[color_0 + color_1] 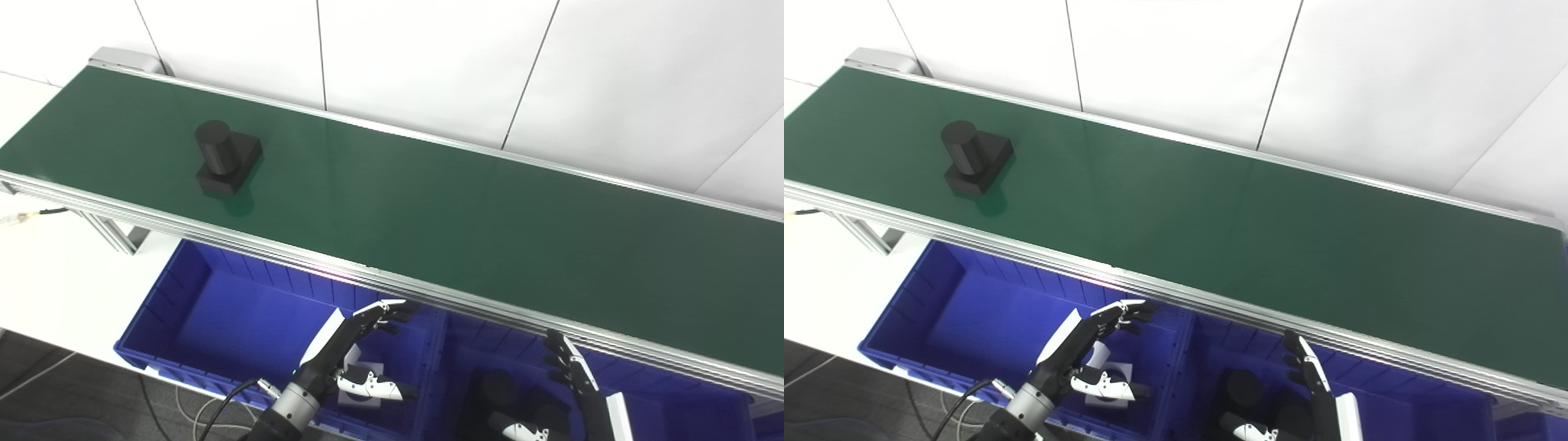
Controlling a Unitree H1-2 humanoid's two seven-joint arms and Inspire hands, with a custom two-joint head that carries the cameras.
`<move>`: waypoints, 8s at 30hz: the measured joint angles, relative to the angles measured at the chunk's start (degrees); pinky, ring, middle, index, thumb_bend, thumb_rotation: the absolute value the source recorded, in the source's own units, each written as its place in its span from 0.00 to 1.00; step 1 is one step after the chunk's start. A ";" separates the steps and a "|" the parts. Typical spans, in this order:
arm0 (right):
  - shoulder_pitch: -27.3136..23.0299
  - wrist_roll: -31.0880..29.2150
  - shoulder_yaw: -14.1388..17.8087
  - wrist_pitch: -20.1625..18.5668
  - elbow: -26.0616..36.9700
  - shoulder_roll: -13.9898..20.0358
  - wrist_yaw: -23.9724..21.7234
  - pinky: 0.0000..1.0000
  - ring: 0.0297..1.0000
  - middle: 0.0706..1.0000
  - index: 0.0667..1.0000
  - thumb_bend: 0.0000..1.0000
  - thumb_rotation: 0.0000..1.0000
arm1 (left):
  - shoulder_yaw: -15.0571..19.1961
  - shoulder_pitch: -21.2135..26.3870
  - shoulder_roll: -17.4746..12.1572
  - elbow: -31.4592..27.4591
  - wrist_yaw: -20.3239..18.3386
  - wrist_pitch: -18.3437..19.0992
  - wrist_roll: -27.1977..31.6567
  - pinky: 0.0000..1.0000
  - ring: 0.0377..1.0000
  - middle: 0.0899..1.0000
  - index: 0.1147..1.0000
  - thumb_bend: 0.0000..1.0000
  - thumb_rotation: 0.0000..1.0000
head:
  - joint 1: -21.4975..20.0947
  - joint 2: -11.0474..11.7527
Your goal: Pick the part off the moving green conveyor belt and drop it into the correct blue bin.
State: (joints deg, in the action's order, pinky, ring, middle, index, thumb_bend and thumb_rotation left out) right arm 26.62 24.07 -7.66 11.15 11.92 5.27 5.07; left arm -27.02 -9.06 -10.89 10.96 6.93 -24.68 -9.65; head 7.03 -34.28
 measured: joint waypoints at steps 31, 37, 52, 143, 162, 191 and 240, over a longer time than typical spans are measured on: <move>-16.13 3.88 1.79 -7.72 18.52 -1.12 -6.40 0.64 0.71 0.76 0.83 0.80 0.26 | -5.45 3.77 -1.46 4.35 8.37 -0.05 1.18 0.69 0.75 0.76 0.72 0.92 0.31 | -1.93 3.16; -19.63 4.57 1.68 -10.42 18.54 -1.40 -8.26 0.62 0.71 0.76 0.83 0.78 0.27 | -6.26 3.86 -1.48 4.77 10.52 -0.05 1.28 0.68 0.74 0.76 0.72 0.92 0.31 | -2.20 3.08; -31.20 4.89 -1.37 -15.44 10.48 -1.63 -13.01 0.62 0.74 0.81 0.87 0.80 0.35 | -8.68 4.53 -2.23 5.62 13.97 -0.05 1.23 0.69 0.74 0.75 0.71 0.92 0.33 | -3.16 3.08; -66.38 12.04 -19.01 -20.46 -51.39 -11.27 0.30 0.46 0.56 0.65 0.75 0.73 0.19 | -3.72 -4.62 -1.95 -6.34 10.53 -0.41 -3.09 0.70 0.76 0.77 0.73 0.95 0.37 | -5.36 1.50; -64.90 12.86 -19.33 -15.00 -56.79 -12.91 14.82 0.33 0.38 0.39 0.51 0.51 0.00 | -3.52 -4.98 -2.00 -6.82 9.91 -0.41 -2.04 0.70 0.76 0.77 0.73 0.92 0.34 | -6.42 0.70; -38.13 12.97 -9.91 -22.56 -3.18 -3.86 2.59 0.25 0.30 0.44 0.45 0.53 0.00 | 1.19 -6.05 -2.30 -10.68 4.00 -0.42 0.10 0.71 0.78 0.78 0.76 0.86 0.33 | -15.12 -8.35; -3.81 20.33 1.98 -28.72 11.62 6.80 -11.23 0.93 0.93 0.89 0.85 0.76 0.41 | 13.62 -1.21 -0.37 -12.63 -14.87 0.77 5.64 0.70 0.78 0.79 0.76 0.87 0.31 | -26.90 -16.79</move>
State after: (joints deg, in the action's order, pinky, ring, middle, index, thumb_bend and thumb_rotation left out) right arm 22.80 44.39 -5.68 -17.57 23.54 12.07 -6.17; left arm -13.40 -10.27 -11.27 -1.67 -7.93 -23.92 -4.01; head -19.86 -51.06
